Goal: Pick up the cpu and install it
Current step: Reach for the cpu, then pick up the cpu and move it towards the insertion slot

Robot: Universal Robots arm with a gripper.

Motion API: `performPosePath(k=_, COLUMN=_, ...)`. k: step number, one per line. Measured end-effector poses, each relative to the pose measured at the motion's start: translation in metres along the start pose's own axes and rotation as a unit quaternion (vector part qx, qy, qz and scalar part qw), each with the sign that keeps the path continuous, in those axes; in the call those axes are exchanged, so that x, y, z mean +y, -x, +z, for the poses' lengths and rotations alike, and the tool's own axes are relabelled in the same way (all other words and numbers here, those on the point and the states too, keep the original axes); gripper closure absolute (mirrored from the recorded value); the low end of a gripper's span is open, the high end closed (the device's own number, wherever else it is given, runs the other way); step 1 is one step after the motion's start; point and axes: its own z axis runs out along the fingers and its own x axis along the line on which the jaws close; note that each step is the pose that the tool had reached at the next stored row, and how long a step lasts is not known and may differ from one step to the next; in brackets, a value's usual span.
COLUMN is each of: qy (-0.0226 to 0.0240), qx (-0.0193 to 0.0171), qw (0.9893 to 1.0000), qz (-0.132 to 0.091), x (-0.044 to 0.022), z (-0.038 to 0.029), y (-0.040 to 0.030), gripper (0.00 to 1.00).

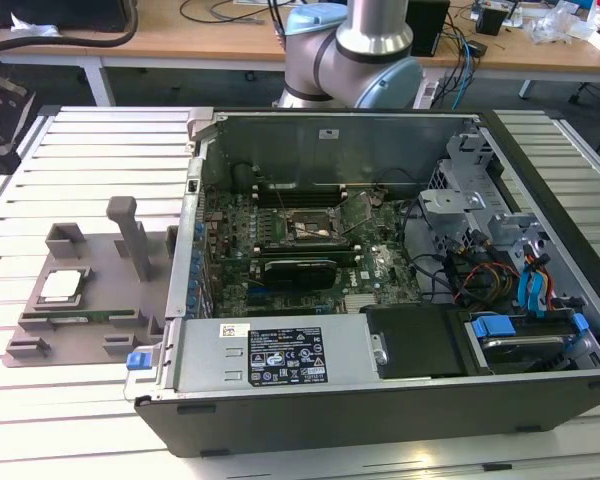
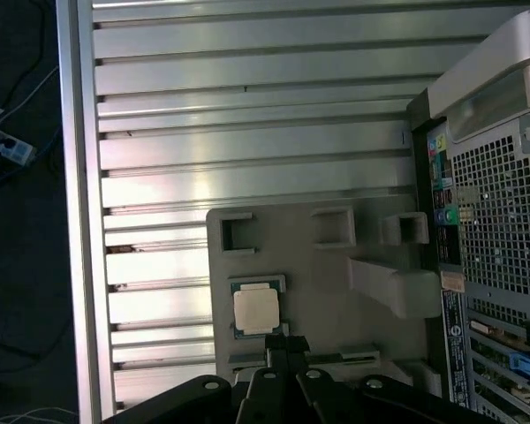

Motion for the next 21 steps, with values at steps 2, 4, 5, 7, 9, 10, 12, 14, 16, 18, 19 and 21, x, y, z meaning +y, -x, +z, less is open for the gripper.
performPosePath(k=2, qy=0.0000, qx=0.0000, qw=1.0000, qz=0.000, x=-0.0004, z=0.0000, y=-0.0058, gripper=0.89)
performPosePath(k=4, qy=0.0000, qx=0.0000, qw=1.0000, qz=0.000, x=-0.0007, z=0.0000, y=-0.0101, gripper=0.89)
performPosePath(k=5, qy=0.0000, qx=0.0000, qw=1.0000, qz=0.000, x=-0.0008, z=0.0000, y=-0.0114, gripper=0.89)
performPosePath(k=7, qy=0.0000, qx=0.0000, qw=1.0000, qz=0.000, x=-0.0009, z=0.0001, y=-0.0124, gripper=0.89)
performPosePath(k=9, qy=0.0000, qx=0.0000, qw=1.0000, qz=0.000, x=-0.0009, z=0.0001, y=-0.0127, gripper=0.89)
performPosePath(k=10, qy=0.0000, qx=0.0000, qw=1.0000, qz=0.000, x=-0.0009, z=0.0001, y=-0.0127, gripper=0.89)
performPosePath(k=12, qy=0.0000, qx=0.0000, qw=1.0000, qz=0.000, x=-0.0009, z=0.0001, y=-0.0127, gripper=0.89)
performPosePath(k=14, qy=0.0000, qx=0.0000, qw=1.0000, qz=0.000, x=-0.0009, z=0.0001, y=-0.0128, gripper=0.89)
performPosePath(k=16, qy=0.0000, qx=0.0000, qw=1.0000, qz=0.000, x=-0.0009, z=0.0001, y=-0.0128, gripper=0.89)
performPosePath(k=18, qy=0.0000, qx=0.0000, qw=1.0000, qz=0.000, x=-0.0009, z=0.0001, y=-0.0128, gripper=0.89)
performPosePath(k=19, qy=0.0000, qx=0.0000, qw=1.0000, qz=0.000, x=-0.0009, z=0.0000, y=-0.0128, gripper=0.89)
performPosePath(k=21, qy=0.0000, qx=0.0000, qw=1.0000, qz=0.000, x=-0.0009, z=0.0001, y=-0.0129, gripper=0.83)
